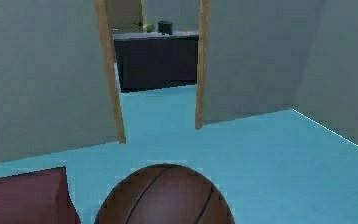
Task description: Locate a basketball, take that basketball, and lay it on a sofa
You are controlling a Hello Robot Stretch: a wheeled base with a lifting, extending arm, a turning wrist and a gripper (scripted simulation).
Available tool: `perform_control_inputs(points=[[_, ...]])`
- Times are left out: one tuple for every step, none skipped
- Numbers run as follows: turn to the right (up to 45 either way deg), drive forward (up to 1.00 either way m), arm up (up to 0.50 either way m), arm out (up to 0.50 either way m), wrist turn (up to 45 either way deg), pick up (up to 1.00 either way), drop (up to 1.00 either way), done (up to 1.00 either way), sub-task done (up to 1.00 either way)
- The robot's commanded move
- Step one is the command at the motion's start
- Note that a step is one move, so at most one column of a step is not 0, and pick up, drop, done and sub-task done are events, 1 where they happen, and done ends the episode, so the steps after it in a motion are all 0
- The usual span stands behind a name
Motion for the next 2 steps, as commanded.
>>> perform_control_inputs(points=[[45.0,0.0,0.0,0.0,0.0,0.0,0.0,0.0,0.0],[45.0,0.0,0.0,0.0,0.0,0.0,0.0,0.0,0.0]])
